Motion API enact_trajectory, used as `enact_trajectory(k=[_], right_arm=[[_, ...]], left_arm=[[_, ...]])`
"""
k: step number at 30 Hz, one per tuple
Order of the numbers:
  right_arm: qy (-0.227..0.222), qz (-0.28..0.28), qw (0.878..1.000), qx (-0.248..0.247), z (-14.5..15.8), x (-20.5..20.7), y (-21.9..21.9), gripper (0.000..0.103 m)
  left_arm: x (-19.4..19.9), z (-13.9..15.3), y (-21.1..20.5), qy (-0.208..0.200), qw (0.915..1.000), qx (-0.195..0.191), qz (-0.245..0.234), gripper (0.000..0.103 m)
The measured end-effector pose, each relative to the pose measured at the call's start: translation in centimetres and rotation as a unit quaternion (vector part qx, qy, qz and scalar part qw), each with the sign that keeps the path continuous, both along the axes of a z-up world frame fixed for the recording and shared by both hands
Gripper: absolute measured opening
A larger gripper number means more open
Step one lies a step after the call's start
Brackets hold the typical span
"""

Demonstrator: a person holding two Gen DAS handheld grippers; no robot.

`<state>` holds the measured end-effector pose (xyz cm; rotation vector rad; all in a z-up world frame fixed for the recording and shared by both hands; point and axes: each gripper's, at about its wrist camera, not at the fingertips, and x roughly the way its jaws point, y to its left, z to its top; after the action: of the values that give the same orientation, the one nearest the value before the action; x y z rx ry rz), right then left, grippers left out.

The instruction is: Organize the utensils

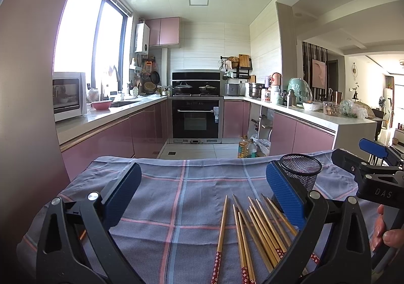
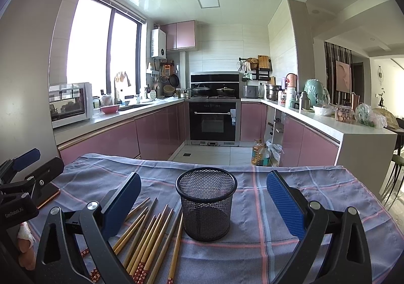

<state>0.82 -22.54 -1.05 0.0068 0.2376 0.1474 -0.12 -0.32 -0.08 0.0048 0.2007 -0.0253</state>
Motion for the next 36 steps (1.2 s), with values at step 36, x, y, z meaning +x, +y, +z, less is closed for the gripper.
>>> enact_trajectory(k=[36], right_arm=[[0.005,-0.003,1.0,0.008,-0.36,0.09,-0.67,0.096]], left_arm=[[0.03,-0.05,-0.18,0.001,1.0,0.003,0.001,0.097]])
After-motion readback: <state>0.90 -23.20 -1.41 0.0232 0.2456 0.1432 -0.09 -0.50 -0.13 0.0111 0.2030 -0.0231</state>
